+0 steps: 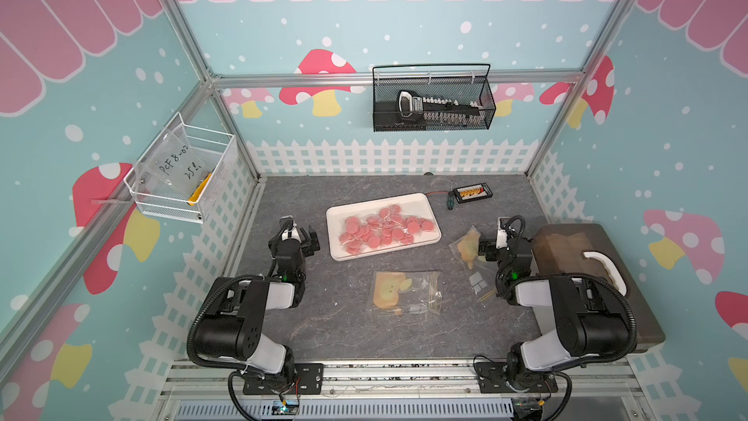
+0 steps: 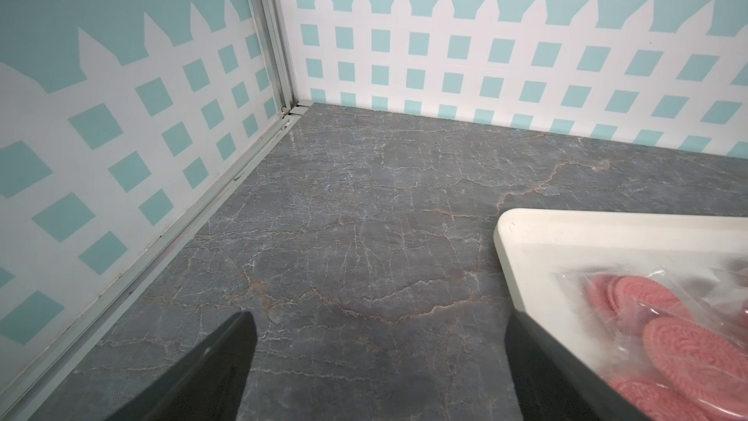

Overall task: Pour cookies out of the ziploc bag
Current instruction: Reset both arms

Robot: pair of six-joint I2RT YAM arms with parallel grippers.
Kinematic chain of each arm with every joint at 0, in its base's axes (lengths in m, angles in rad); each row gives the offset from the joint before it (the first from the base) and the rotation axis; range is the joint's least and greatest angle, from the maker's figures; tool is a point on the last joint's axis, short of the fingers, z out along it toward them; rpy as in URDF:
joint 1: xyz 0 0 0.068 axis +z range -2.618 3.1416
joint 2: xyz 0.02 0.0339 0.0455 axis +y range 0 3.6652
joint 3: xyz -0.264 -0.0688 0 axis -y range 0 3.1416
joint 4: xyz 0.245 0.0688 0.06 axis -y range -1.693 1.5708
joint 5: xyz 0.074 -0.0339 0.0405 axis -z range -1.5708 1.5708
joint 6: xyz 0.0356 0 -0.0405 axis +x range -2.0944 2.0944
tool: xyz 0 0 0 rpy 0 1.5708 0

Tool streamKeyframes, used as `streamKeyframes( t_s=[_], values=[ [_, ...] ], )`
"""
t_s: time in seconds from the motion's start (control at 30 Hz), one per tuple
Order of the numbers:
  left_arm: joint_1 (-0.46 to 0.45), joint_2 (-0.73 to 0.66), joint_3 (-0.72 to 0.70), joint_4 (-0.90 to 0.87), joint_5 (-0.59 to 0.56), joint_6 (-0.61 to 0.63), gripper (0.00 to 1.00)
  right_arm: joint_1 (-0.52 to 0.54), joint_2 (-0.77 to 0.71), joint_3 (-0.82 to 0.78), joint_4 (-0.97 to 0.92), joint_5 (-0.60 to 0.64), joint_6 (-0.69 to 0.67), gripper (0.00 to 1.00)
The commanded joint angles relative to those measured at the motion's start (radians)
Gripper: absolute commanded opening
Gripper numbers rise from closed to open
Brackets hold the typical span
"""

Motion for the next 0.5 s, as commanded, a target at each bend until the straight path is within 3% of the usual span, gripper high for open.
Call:
streamKeyframes(
  t_s=[0.0,0.07,0.23,0.33,0.47],
  values=[
    [-0.002,0.012,0.019,-0.005,-0.021,0.017,0.99,-0.001,-0.001,-0.005,0.008,-0.013,-0.001,0.99],
    [-0.002,0.012,0.018,-0.001,-0.021,0.023,0.99,-0.001,0.001,-0.004,0.007,-0.012,-0.001,0.99],
    [0.0,0.014,0.025,-0.022,0.114,0.06,0.99,-0.001,0.0,-0.005,0.009,-0.012,-0.003,0.99],
    [0.06,0.015,0.051,-0.072,0.212,0.02,1.0,-0.001,-0.001,-0.004,0.007,-0.012,-0.003,0.99],
    [0.059,0.008,0.037,-0.049,0.21,0.023,0.99,-0.001,0.0,-0.004,0.008,-0.012,-0.003,0.99]
  ],
)
